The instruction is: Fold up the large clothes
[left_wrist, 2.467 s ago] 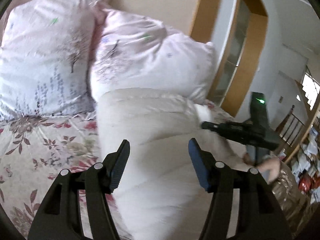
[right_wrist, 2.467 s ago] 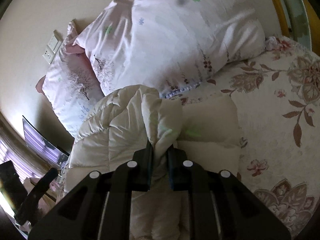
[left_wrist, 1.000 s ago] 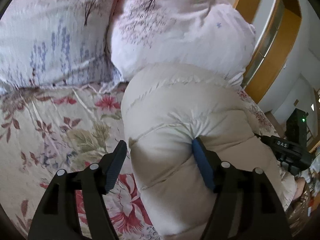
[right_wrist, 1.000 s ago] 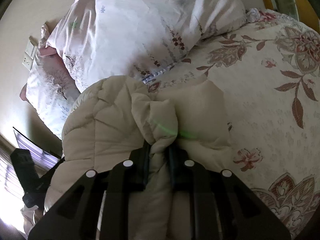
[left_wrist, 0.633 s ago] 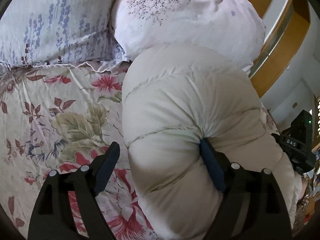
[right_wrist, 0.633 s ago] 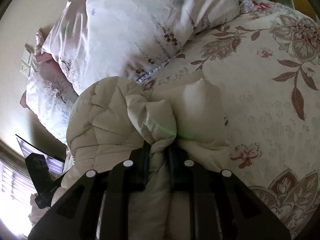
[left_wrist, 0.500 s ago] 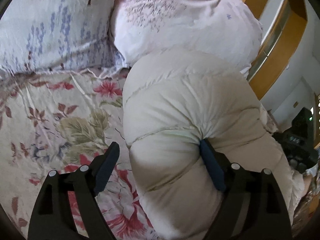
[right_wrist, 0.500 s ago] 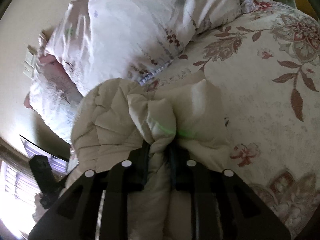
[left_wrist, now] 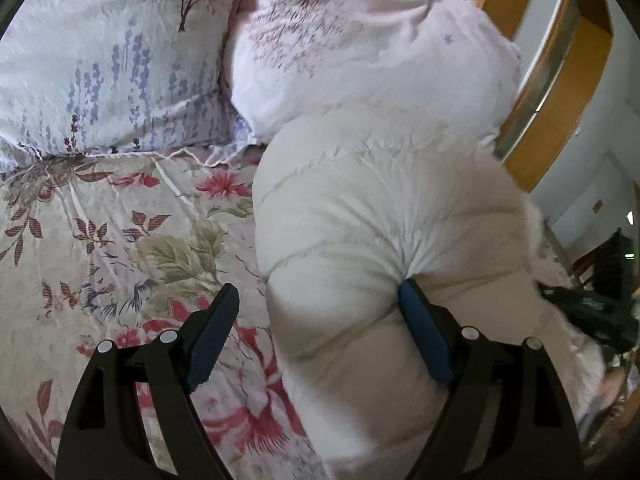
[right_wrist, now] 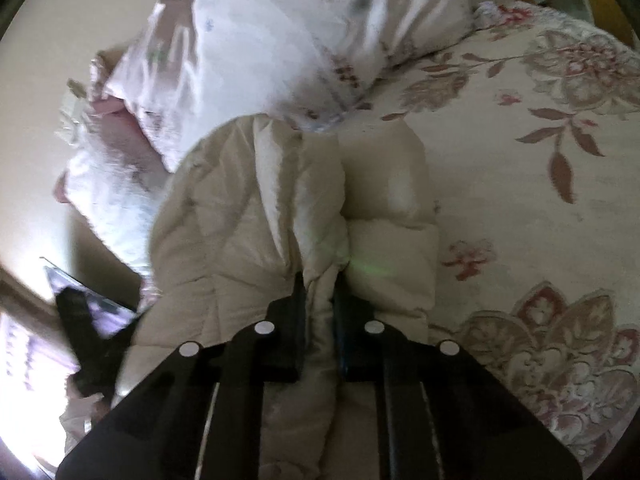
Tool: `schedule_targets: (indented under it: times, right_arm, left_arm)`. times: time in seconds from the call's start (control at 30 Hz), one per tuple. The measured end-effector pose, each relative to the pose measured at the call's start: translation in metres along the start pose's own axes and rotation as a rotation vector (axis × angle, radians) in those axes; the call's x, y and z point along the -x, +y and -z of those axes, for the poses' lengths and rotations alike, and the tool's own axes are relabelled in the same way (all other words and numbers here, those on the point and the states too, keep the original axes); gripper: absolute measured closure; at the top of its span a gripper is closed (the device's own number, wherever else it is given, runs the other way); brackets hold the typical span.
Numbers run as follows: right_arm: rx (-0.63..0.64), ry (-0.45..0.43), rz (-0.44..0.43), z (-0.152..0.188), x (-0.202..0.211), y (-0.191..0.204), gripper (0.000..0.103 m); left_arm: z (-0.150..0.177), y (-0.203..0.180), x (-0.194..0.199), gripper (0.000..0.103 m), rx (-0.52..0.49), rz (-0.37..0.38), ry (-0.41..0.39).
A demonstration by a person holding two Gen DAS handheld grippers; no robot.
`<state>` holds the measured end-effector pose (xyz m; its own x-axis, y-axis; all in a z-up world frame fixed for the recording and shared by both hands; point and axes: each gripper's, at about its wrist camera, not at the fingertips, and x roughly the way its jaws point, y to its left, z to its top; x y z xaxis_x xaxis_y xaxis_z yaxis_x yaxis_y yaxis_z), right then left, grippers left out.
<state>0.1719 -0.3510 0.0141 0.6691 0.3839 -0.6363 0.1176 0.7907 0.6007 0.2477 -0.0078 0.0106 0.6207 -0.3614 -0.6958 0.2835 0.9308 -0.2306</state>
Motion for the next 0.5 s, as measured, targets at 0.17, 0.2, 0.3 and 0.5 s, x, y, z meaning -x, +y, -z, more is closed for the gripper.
schedule_targets:
  times: [0.17, 0.2, 0.3, 0.5]
  right_arm:
    - [-0.059, 0.001, 0.015, 0.005, -0.004, -0.018, 0.092]
    - [-0.057, 0.002, 0.020, 0.005, -0.005, -0.018, 0.092]
    - [-0.023, -0.002, 0.053, 0.004, 0.002, -0.010, 0.086]
    - [0.067, -0.171, -0.015, 0.007, 0.064, 0.018, 0.079]
  left_arm:
    - [0.009, -0.017, 0.009, 0.019, -0.102, -0.051, -0.010]
    - [0.010, -0.019, 0.005, 0.019, -0.110, -0.064, -0.006]
    - [0.010, -0.013, -0.006, 0.019, -0.070, -0.050, 0.029]
    - [0.010, -0.006, -0.006, 0.019, -0.043, -0.039, 0.042]
